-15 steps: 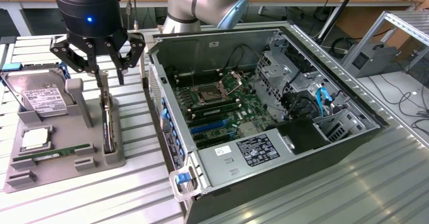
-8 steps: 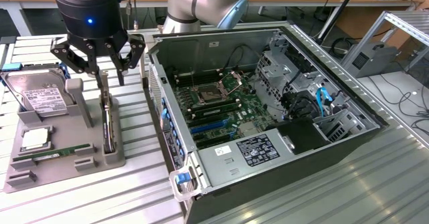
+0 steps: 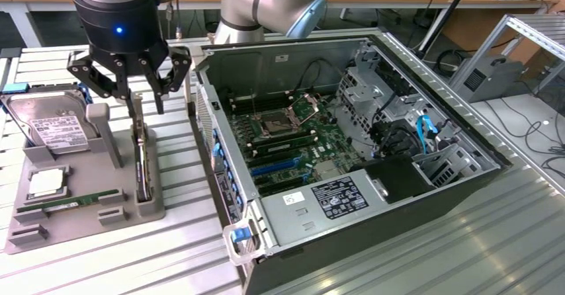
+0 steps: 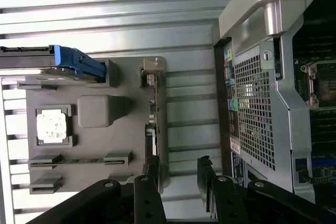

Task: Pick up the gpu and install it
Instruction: 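Pick up the gpu and move the gpu toward the slot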

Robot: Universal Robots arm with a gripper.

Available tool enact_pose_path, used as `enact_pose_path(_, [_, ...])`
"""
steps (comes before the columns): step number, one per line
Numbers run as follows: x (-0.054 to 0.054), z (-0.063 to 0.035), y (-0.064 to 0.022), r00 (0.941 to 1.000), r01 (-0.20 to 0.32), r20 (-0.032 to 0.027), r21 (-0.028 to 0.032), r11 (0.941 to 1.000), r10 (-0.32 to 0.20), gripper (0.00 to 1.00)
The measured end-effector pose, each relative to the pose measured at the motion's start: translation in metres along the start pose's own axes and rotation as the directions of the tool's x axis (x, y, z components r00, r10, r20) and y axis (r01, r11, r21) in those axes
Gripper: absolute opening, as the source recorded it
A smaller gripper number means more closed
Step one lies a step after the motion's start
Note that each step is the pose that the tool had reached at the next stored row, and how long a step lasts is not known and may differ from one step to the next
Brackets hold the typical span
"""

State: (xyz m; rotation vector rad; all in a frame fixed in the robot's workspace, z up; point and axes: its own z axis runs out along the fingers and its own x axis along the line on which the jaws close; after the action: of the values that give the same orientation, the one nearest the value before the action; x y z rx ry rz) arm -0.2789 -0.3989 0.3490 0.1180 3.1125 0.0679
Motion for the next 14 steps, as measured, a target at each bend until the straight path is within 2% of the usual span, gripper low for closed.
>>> enact_pose_path(14, [0.0001,0.0042,-0.0002,1.0,0.0,0.0,0.0,1.0,0.0,0.42])
